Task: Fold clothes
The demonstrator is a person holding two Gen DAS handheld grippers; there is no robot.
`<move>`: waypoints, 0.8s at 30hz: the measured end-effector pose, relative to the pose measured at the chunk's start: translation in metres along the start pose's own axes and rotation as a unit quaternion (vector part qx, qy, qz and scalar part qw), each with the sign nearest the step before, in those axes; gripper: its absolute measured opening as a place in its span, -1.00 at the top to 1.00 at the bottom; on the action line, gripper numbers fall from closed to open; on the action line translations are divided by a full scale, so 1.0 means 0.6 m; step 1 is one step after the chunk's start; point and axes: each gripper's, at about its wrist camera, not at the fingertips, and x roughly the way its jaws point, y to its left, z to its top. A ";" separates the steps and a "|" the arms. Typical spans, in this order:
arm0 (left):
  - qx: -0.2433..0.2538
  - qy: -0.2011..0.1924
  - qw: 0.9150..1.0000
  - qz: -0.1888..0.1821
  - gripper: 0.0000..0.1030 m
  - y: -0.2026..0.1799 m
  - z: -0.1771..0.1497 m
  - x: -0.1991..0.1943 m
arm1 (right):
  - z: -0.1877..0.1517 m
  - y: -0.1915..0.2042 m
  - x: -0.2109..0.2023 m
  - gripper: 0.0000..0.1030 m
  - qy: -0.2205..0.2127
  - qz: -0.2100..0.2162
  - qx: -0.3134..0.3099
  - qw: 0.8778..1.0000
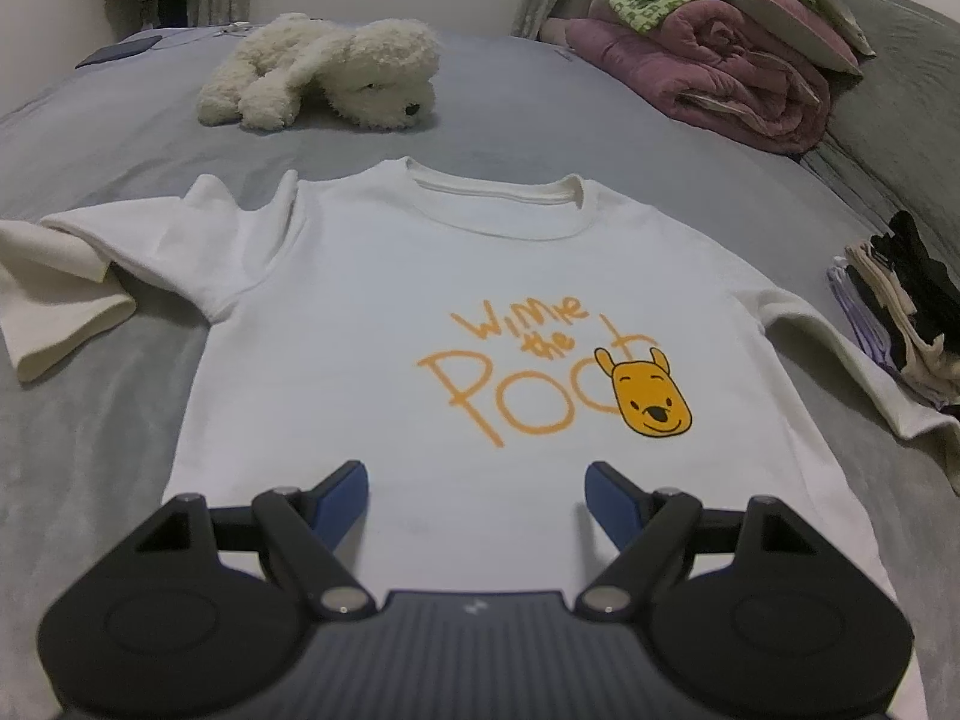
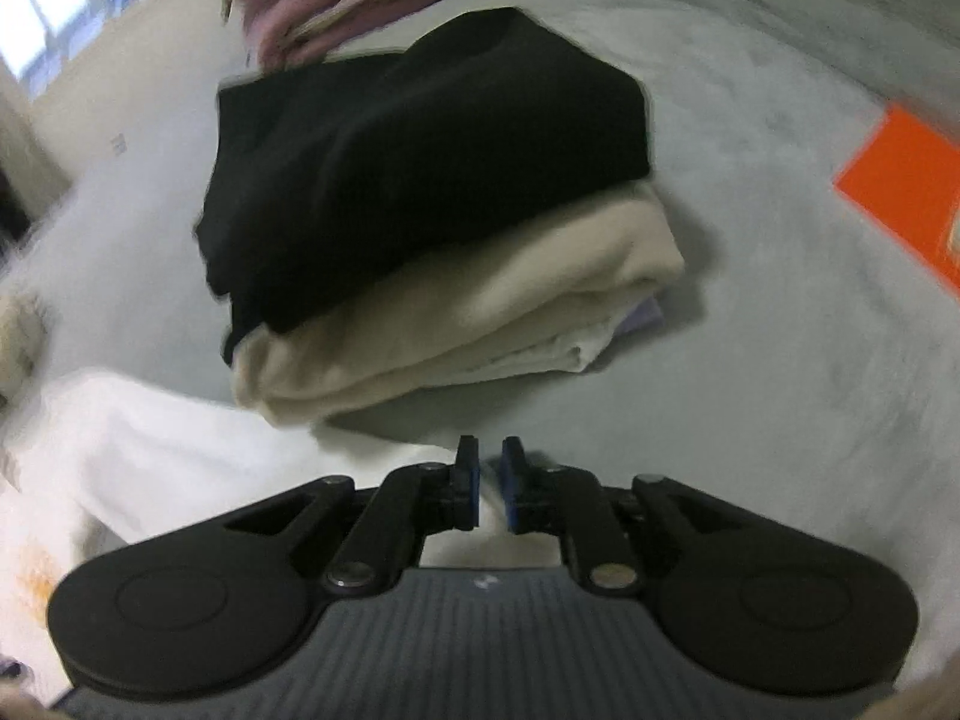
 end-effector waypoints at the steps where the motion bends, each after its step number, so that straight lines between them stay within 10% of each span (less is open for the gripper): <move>1: -0.001 0.000 1.000 0.000 -0.57 0.001 0.001 0.000 | 0.000 -0.009 -0.007 0.71 -0.002 0.009 0.007 1.000; 7: 0.000 0.001 1.000 0.001 -0.57 0.002 0.000 0.001 | -0.028 0.001 -0.071 0.12 -0.033 0.025 -0.073 0.996; 18: 0.009 0.003 1.000 0.002 -0.57 -0.006 -0.006 0.001 | -0.114 0.079 -0.076 0.12 -0.040 -0.010 -0.267 0.963; 24: 0.006 0.003 1.000 0.001 -0.57 -0.005 -0.005 0.002 | -0.158 0.112 -0.033 0.41 -0.045 -0.111 -0.389 0.913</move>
